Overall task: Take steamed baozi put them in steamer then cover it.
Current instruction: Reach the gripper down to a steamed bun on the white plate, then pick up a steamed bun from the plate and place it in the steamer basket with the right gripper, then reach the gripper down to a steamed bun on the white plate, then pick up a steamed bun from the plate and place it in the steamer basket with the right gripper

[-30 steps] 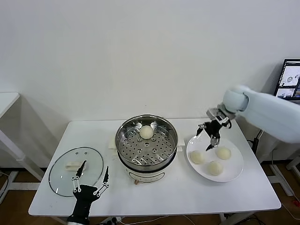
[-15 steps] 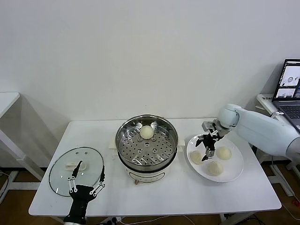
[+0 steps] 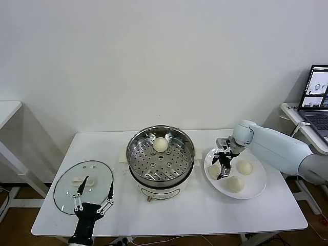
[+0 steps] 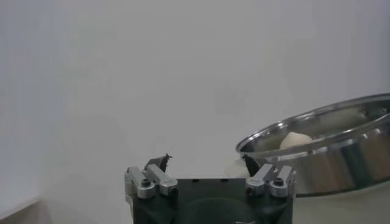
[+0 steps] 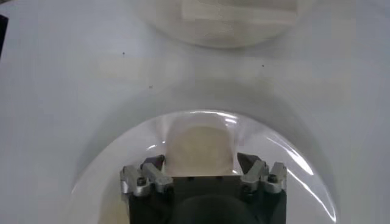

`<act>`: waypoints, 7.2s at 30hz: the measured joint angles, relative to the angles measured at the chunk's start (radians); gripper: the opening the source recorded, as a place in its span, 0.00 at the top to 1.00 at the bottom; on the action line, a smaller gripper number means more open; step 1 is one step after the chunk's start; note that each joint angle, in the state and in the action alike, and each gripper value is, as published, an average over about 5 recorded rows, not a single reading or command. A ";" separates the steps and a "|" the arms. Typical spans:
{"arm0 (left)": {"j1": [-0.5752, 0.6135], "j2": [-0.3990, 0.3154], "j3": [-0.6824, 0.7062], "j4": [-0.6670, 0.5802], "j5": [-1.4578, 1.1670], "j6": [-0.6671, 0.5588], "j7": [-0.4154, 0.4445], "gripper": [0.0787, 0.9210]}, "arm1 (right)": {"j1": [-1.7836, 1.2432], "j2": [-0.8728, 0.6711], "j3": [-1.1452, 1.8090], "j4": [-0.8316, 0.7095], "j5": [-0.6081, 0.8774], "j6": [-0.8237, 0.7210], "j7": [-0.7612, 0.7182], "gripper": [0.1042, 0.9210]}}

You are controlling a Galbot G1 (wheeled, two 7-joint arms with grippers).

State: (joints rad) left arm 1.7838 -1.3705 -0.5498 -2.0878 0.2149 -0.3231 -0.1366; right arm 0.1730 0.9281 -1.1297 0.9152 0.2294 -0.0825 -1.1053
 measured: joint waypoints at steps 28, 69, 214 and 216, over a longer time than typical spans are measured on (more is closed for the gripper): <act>-0.011 0.018 0.018 -0.034 -0.008 0.007 0.000 0.12 | 0.434 0.033 -0.121 0.182 0.126 -0.018 -0.222 0.35; -0.032 0.010 0.010 -0.018 -0.011 -0.013 -0.003 0.12 | 0.418 0.586 -0.378 0.098 0.390 -0.192 0.025 0.34; -0.021 0.012 -0.019 -0.013 -0.019 -0.038 -0.008 0.12 | 0.313 0.294 -0.103 0.541 -0.503 0.810 -0.099 0.12; -0.022 0.012 -0.018 -0.013 -0.019 -0.037 -0.008 0.12 | 0.316 0.284 -0.082 0.540 -0.501 0.806 -0.103 0.12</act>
State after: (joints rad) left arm 1.7621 -1.3586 -0.5678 -2.1006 0.1959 -0.3605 -0.1450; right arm 0.4887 1.2125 -1.2117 1.4548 -0.2712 0.7238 -1.2078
